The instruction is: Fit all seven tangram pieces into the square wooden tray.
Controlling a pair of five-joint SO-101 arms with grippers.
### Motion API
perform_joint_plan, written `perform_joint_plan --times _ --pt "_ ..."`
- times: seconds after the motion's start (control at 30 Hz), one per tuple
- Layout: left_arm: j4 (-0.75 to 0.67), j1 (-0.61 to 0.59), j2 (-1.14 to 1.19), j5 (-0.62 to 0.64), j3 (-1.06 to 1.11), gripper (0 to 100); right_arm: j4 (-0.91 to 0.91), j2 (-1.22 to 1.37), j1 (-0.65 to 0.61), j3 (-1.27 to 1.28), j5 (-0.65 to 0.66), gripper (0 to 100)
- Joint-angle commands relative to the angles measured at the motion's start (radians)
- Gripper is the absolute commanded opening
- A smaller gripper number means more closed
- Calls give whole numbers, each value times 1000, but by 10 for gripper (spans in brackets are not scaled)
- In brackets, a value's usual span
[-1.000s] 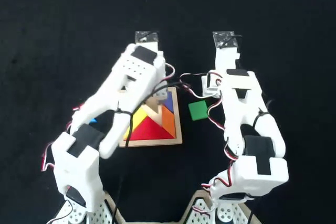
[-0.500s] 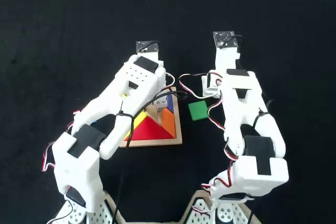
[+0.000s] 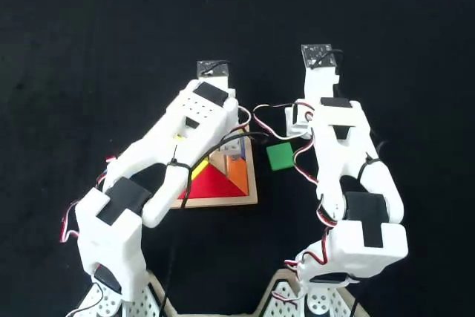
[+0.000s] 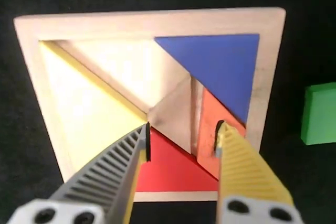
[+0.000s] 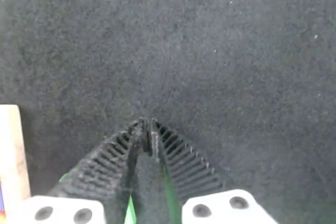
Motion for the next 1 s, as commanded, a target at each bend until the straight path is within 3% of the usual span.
perform_joint_plan --times 0.0,0.13,0.37,0.97 --pt "3 -73 -64 -132 -45 216 -9 -12 6 -54 -2 15" --pt "23 -162 -52 -304 -64 216 -9 -12 6 -54 -2 15" --pt "-109 -165 -51 -390 -16 114 -12 -10 6 -54 -2 15" --pt "-158 8 -52 -385 77 109 -12 -10 6 -54 -2 15"
